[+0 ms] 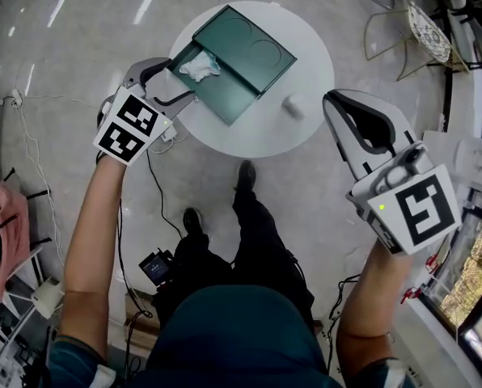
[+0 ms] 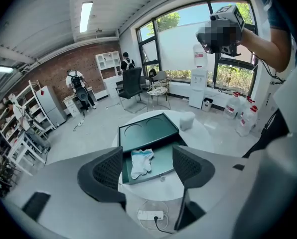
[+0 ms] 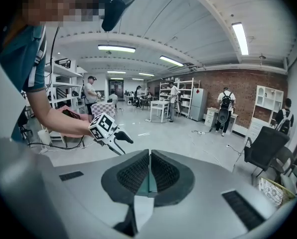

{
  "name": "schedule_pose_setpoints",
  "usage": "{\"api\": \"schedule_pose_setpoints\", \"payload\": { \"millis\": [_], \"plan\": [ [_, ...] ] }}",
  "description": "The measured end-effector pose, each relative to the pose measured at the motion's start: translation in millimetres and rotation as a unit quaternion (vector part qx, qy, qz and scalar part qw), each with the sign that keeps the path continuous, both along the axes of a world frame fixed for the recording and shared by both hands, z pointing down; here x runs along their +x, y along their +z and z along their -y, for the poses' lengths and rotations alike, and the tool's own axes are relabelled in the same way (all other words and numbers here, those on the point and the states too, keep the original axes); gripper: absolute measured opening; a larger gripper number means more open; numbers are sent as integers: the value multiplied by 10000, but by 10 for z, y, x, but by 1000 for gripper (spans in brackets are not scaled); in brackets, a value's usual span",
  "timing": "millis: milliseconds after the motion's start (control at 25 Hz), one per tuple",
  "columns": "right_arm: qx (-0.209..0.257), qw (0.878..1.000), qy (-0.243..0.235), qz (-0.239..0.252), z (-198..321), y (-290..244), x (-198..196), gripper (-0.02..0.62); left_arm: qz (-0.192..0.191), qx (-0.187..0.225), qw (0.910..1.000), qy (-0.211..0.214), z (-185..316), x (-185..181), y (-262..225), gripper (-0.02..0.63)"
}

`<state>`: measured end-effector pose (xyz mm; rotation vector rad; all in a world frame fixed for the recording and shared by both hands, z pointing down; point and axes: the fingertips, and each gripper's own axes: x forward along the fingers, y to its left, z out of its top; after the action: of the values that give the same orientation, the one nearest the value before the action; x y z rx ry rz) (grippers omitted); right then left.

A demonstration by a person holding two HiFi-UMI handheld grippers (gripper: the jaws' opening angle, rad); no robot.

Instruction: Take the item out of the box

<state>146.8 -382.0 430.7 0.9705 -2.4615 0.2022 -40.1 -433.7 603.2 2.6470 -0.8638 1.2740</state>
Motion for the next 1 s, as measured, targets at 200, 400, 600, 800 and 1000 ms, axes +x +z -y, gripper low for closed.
{"api": "schedule_pose_setpoints", "payload": {
  "millis": [200, 400, 600, 800, 1000],
  "plan": [
    [-133, 9999, -42, -84, 57, 202, 4, 40, 146, -186, 9997, -3, 91, -58, 346, 314],
    [-210, 9998, 65, -20, 137, 360, 50, 40, 245, -318, 9992, -43, 191, -59, 640, 314],
    [-293, 9995, 74, -22, 196, 517, 110, 40, 292, -427, 9986, -61, 307, 0, 867, 313],
    [-378, 9992, 99, -19, 270, 637, 159, 40, 338, -542, 9979, -74, 441, 38, 1054, 313],
    [-482, 9988, 41, 60, 321, 755, 165, 40, 434, -658, 9969, -45, 572, 79, 1257, 313]
  ]
}}
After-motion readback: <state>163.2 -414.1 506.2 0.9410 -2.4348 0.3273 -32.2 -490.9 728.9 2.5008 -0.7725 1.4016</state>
